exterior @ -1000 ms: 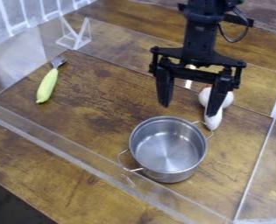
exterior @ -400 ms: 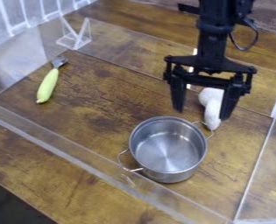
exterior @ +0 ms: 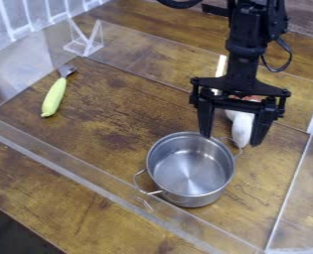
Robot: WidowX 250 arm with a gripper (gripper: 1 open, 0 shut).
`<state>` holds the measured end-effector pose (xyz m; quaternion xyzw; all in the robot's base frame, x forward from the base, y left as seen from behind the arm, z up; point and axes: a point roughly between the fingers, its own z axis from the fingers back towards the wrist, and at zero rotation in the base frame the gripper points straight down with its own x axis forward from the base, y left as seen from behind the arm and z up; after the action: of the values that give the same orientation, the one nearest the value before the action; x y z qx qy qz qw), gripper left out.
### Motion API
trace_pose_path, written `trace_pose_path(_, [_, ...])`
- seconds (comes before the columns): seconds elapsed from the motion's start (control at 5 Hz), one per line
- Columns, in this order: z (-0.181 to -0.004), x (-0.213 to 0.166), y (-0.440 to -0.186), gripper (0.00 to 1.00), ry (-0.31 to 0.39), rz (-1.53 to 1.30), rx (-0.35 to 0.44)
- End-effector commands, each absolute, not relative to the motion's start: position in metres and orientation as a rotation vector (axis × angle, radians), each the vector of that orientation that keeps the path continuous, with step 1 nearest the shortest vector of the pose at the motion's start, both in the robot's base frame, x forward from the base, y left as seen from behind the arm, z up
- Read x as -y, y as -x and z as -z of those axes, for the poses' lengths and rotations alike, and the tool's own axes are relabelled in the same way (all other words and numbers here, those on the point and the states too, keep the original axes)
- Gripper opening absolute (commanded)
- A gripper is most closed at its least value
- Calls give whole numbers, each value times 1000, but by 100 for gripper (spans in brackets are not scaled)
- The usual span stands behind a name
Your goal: Put the mushroom in the silver pot
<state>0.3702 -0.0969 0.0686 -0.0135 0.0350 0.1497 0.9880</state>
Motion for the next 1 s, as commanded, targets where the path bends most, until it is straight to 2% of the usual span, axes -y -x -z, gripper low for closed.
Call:
trace_pose_path(0.0, [-81, 92, -381, 100, 46, -326, -15])
trace_pose_path(0.2, [-75, 90, -381, 0, 43, -335, -20])
trace_pose_path(0.6, [-86, 84, -371, 0, 64, -361, -13])
trace_pose_path(0.8, [-90, 81, -366, 100, 79, -376, -14])
